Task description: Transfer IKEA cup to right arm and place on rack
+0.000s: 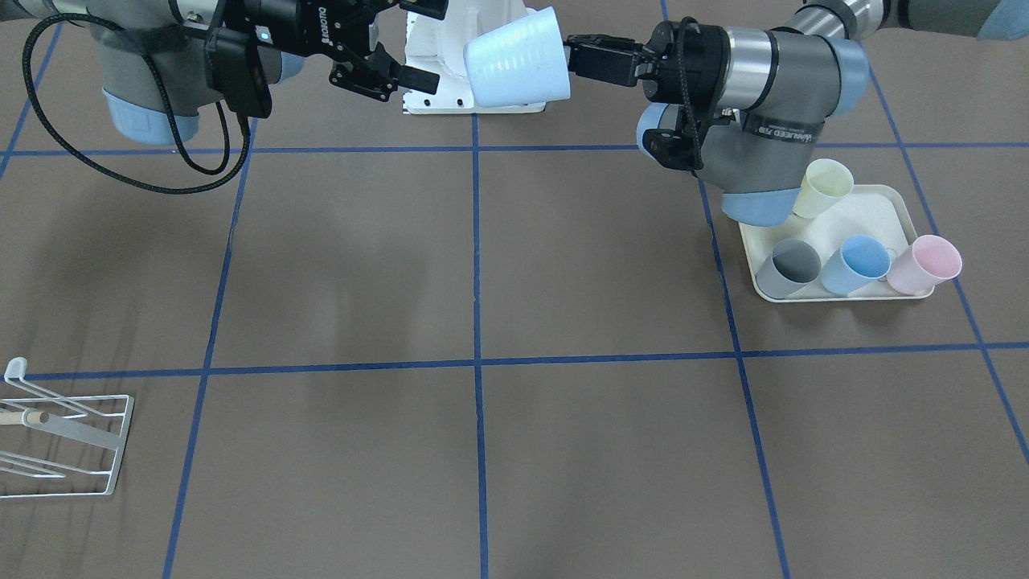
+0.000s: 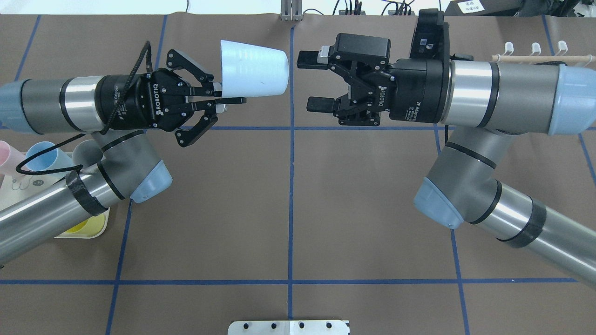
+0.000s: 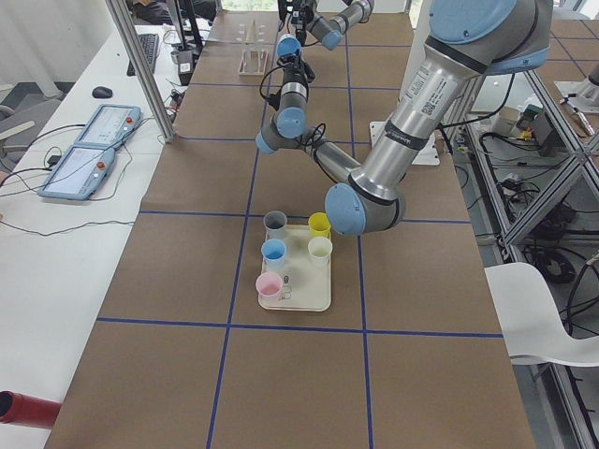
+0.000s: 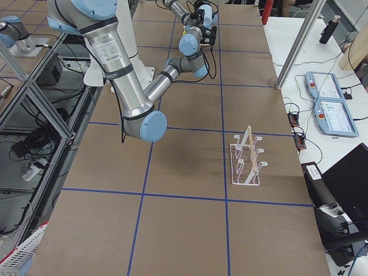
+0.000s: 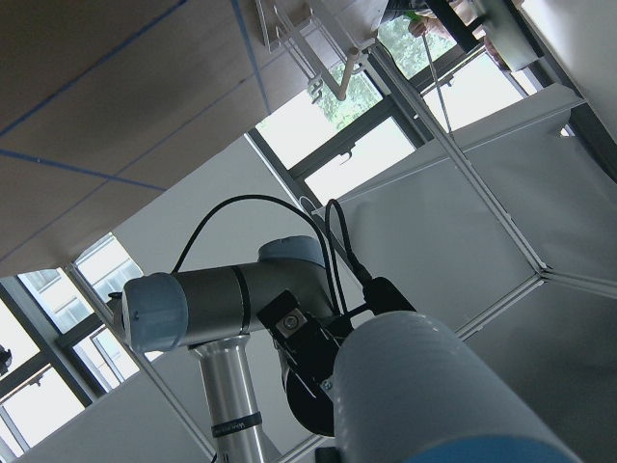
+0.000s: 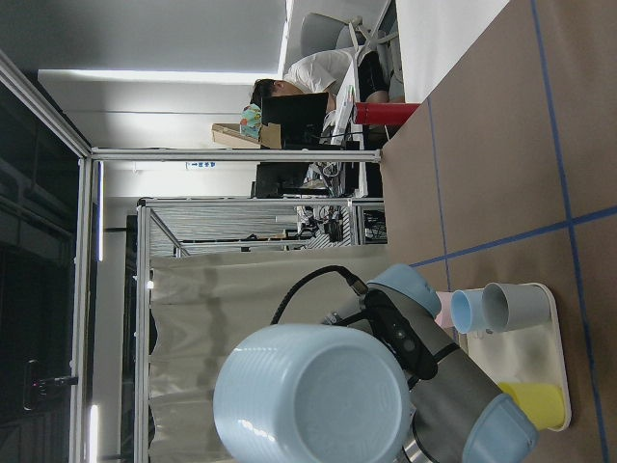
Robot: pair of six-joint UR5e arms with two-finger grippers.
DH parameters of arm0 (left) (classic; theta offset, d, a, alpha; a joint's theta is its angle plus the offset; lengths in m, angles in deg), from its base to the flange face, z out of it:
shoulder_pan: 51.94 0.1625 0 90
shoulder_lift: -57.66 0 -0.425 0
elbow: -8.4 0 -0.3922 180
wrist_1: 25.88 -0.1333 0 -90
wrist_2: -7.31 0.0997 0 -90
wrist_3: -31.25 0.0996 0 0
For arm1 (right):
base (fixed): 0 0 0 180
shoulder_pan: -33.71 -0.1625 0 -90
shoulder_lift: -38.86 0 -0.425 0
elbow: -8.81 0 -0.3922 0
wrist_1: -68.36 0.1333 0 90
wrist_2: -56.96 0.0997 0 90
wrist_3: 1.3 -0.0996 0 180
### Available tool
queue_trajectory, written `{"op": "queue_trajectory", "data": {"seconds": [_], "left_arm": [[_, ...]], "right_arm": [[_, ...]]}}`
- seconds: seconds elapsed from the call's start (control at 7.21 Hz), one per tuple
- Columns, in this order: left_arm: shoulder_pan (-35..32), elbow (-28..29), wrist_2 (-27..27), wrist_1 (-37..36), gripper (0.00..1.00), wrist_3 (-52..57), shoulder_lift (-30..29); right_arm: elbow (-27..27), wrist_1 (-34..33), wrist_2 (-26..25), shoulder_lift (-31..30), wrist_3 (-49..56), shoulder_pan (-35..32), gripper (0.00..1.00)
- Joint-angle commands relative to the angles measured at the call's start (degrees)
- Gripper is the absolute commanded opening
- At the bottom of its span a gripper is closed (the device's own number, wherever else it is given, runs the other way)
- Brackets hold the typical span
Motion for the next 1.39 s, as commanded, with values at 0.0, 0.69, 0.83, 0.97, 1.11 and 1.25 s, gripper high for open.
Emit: {"op": "queue_trajectory", "data": {"seconds": [0.0, 0.69, 0.83, 0.97, 1.11, 1.25], "left_arm": [[1.64, -0.52, 4.22, 2.77, 0.00, -2.71, 0.10], [3.14, -1.84, 4.68, 3.56, 0.00, -2.72, 0.37], [3.41, -2.01, 4.68, 3.91, 0.00, -2.72, 0.37], [3.67, -2.45, 4.77, 3.92, 0.00, -2.72, 0.37], [3.93, -2.71, 4.77, 3.92, 0.00, -2.63, 0.37], [3.94, -2.80, 4.77, 3.92, 0.00, -2.63, 0.37]], "right_arm": [[-0.02, 0.38, -0.04, 0.58, 0.00, 0.57, 0.99], [-0.02, 0.47, -4.77, 2.78, 0.00, 2.59, 0.99], [-0.11, 0.47, -5.83, 3.13, 0.00, 2.68, 0.99], [-0.20, 0.47, -6.19, 3.13, 0.00, 2.95, 0.99], [-0.20, 0.47, -6.19, 3.22, 0.09, 3.30, 0.99], [-0.20, 0.47, -6.19, 3.22, 0.09, 3.47, 0.99]]}}
